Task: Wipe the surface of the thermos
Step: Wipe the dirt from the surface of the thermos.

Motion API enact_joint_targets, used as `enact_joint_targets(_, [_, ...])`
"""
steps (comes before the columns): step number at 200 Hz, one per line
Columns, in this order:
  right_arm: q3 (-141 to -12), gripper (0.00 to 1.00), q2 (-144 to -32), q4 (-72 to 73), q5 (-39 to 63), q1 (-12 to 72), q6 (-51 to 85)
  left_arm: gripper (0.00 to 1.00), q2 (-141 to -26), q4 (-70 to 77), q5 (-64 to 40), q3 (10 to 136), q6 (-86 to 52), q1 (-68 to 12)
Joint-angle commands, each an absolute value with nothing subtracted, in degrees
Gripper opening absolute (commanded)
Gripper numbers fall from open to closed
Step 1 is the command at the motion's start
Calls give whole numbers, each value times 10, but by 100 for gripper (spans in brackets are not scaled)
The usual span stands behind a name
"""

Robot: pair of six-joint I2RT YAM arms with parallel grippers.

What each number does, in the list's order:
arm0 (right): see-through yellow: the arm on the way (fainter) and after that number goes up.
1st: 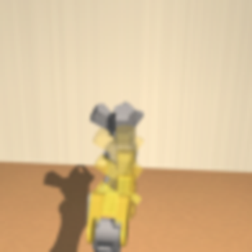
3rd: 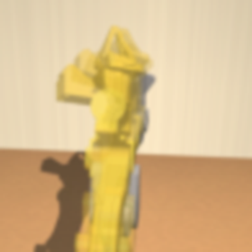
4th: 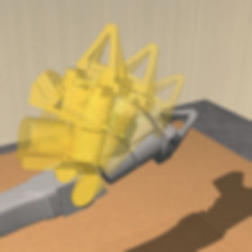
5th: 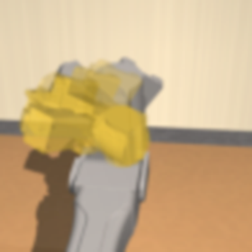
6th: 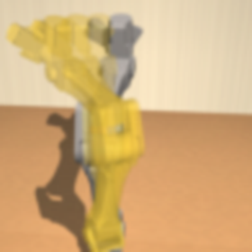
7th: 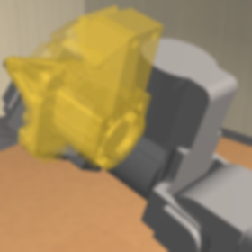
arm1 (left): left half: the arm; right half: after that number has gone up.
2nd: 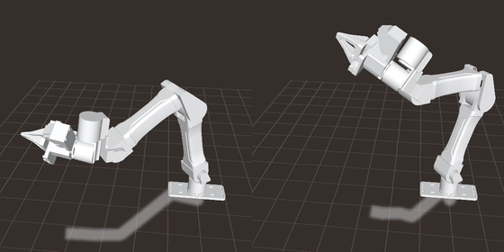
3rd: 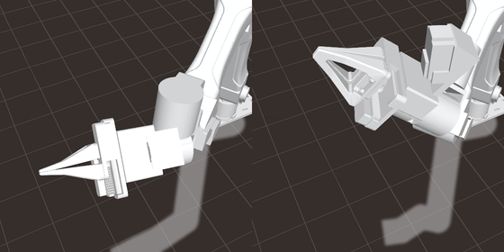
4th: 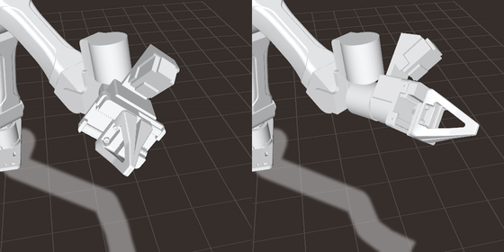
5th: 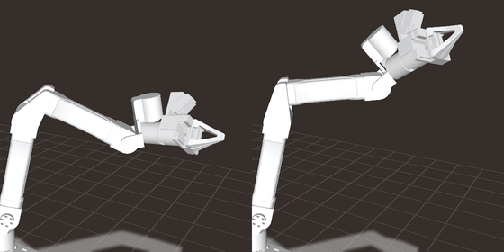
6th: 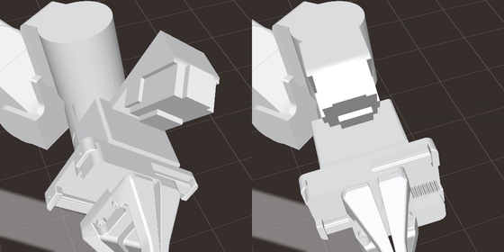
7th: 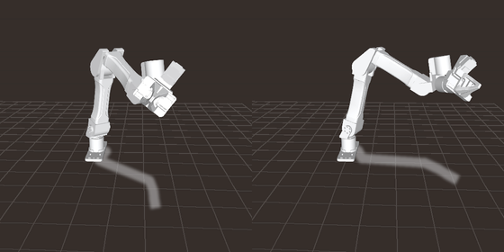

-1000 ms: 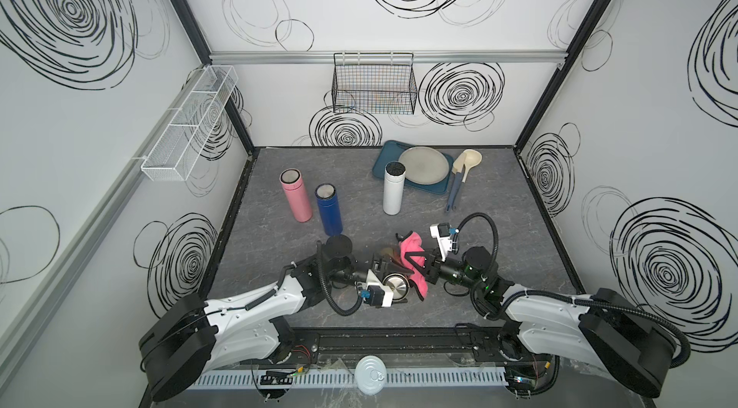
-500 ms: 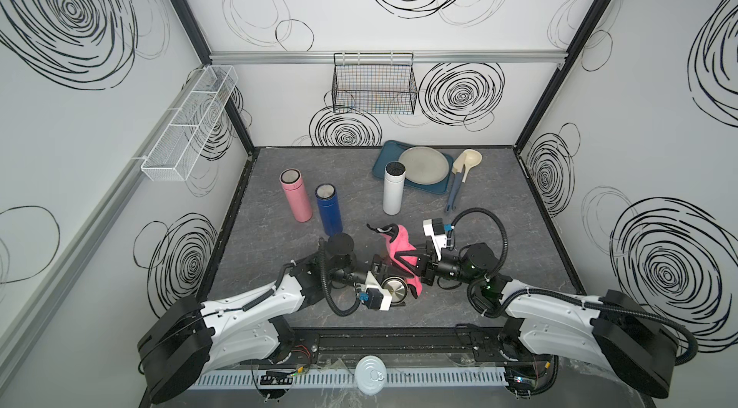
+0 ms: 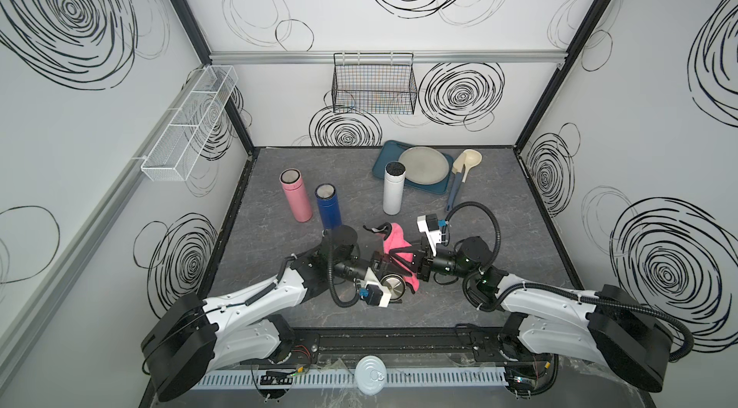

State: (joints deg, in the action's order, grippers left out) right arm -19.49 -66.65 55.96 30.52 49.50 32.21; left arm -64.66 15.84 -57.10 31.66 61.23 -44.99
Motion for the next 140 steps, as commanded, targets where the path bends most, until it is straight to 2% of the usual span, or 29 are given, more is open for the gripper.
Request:
enact_joint_targets(1, [-189,0,-709,610,344,491,336,0,-648,155,-610,344,683,-444])
enact_joint_targets(43, [-166,0,-799,629,345,462,335,0,-652,103,-613,354,731,-443])
enact_joint_targets(75, [-214,0,-772,590,372,466,333,0,-639,213,-540,317,667,-466])
enact_joint_targets(107, [-267,0,-732,541,360,515,294,0,-636,180,-531,329,679,-475])
enact_joint_targets(140, [-253,0,-808,590,364,488,315,0,-632,176,-532,329,684,-476])
